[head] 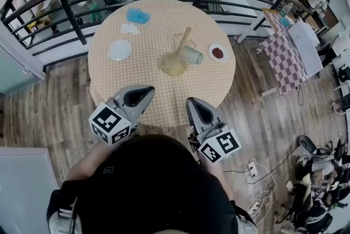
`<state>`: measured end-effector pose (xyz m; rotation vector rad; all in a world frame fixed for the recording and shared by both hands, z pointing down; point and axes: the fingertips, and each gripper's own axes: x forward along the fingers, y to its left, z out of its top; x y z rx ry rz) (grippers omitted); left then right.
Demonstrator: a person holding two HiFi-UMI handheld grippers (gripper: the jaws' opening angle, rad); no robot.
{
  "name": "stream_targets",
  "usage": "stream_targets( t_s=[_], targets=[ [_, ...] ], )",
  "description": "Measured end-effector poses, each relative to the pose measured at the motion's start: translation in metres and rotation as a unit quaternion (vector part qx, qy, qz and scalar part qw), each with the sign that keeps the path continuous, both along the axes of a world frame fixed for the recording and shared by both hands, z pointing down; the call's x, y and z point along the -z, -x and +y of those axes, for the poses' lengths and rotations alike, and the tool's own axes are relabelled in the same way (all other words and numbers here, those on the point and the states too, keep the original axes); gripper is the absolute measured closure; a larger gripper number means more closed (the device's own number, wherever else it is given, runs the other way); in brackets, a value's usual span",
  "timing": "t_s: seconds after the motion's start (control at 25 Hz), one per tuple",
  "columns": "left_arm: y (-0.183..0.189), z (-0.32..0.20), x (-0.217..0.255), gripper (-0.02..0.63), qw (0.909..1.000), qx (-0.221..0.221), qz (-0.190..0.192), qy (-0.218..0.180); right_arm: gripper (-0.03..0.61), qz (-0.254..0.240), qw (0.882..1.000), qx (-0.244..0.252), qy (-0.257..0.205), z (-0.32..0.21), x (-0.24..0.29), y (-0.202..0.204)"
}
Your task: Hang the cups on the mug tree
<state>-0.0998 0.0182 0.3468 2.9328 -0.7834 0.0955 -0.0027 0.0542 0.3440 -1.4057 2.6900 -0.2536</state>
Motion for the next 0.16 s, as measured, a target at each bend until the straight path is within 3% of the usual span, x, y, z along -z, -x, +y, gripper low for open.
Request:
stream_targets(
  t_s=[0.16],
  targets=[
    [-0.0008, -0.0033, -0.0034, 0.607, 1.0000, -0.001, 0.000, 0.002, 0.566, 0.000, 1.000, -0.001, 0.001, -0.0040, -0.0024, -0.0007]
  ],
)
